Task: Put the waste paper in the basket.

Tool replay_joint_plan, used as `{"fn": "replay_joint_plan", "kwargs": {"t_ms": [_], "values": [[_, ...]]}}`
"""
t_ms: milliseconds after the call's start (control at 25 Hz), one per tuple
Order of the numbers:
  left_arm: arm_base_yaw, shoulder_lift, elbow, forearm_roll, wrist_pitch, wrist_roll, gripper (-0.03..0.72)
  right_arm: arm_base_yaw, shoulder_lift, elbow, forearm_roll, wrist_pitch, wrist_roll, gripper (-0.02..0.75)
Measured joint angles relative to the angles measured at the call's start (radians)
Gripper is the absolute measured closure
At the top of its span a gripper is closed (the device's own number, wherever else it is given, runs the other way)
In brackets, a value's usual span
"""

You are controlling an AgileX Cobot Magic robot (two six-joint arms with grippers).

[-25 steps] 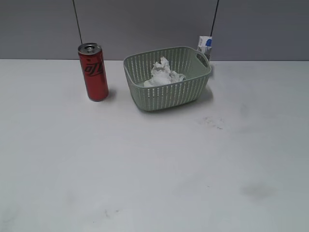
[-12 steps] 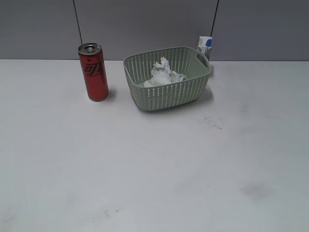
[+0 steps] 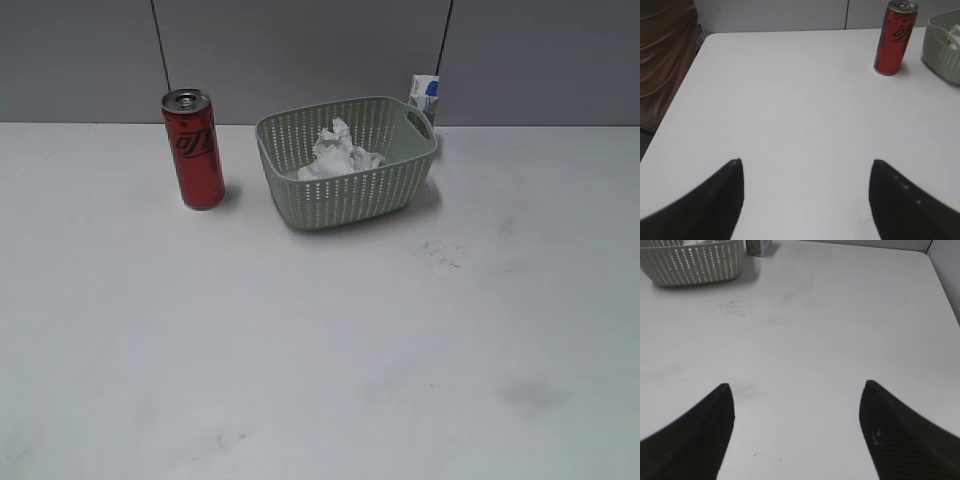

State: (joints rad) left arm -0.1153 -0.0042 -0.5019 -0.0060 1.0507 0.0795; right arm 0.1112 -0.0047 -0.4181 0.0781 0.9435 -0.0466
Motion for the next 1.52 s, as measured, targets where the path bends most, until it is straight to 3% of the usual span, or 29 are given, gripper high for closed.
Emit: {"fn": "replay_joint_plan", "kwargs": {"t_ms": [1520], "values": [[0.0, 0.0, 0.0, 0.0, 0.0, 0.0, 0.098, 0.0, 0.0, 0.0, 0.0, 0.0, 0.0, 0.15]]}}
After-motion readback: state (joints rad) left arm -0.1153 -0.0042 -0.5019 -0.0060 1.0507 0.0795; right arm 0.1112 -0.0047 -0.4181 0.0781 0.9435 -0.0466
